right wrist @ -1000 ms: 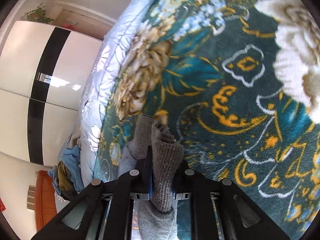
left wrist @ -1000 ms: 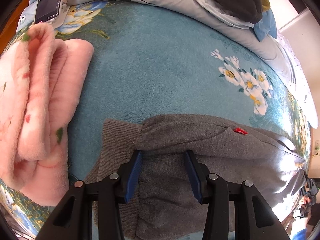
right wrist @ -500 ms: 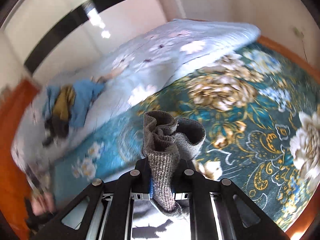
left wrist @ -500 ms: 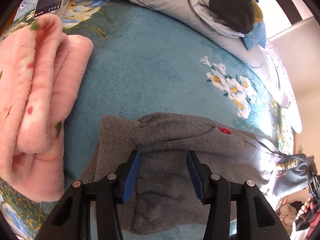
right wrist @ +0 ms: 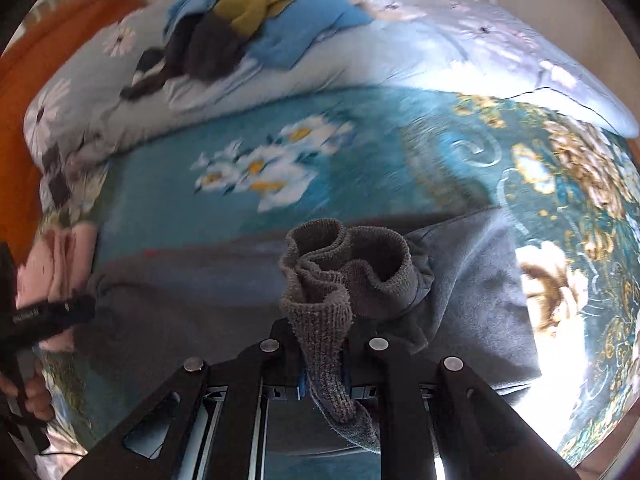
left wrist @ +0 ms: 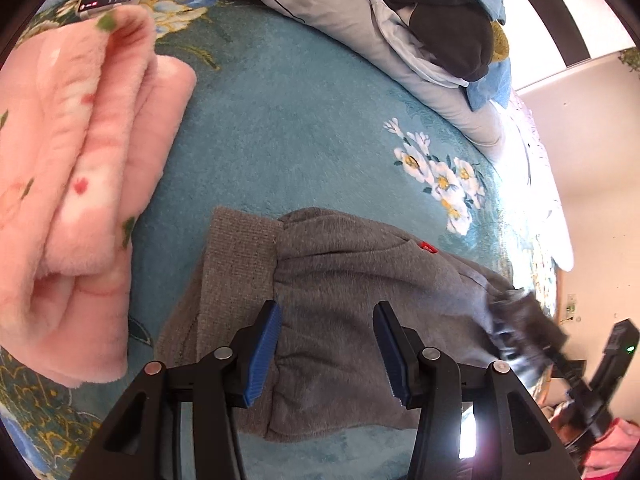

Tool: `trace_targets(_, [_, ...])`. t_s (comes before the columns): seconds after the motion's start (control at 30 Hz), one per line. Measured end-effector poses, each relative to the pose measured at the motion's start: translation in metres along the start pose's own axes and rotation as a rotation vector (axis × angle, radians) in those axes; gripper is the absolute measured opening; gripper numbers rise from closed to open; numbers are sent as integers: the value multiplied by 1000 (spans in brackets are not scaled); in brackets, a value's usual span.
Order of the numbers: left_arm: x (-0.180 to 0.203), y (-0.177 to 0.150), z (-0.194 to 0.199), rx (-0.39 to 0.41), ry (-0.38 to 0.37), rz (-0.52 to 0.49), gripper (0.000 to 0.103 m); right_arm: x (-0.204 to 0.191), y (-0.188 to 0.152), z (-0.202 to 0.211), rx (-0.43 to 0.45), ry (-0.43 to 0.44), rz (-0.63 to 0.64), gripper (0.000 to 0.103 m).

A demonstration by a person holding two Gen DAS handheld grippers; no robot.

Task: Fold clothes
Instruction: 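Lift the cuff with the right gripper and fold it over toward the left gripper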

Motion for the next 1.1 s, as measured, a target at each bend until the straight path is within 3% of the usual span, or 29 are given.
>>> trace_targets(0.17, [3, -3, 1, -4, -23, 4, 52, -33, -18, -15, -84, -2, 78, 20])
trace_targets(0.23, [6, -4, 1, -11, -38, 3, 52, -36, -20, -13, -98, 23, 66, 31])
trace_targets(0.33, [15, -8, 3, -20, -65, -15, 53, -38, -24, -8, -136, 197, 4, 37])
trace_targets(0.4, [26, -11, 4, -27, -89, -46, 53, -34, -26, 3, -121, 250, -15, 37])
trace_targets(0.53, [60, -19, -4, -65, -158, -119, 55, 2, -25, 22, -63, 174, -83, 38])
trace_targets(0.7, [127, -29, -34, -137, -244, -256, 57, 76, -34, 36, -54, 46, -306, 38])
trace_targets(0.8, [169, -34, -59, -157, -251, -363, 57, 113, -50, 34, -126, 51, -518, 38])
trace_targets(0.93, [205, -32, -94, -199, -240, -436, 58, 121, -72, 22, -197, 180, -765, 38])
trace_targets(1.1, [218, -35, -129, -282, -211, -450, 58, 107, -85, -12, -309, 152, -865, 38])
Point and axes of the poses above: each gripper's, at about its wrist camera, not at the fingertips, and z roughly against the way its jaws point, x to its right, y to its top, the point moved 2 cm from there along -z, roughly the way its jaws point, and after that the axes turned 9 degrees about x, right-handed, at the moved point
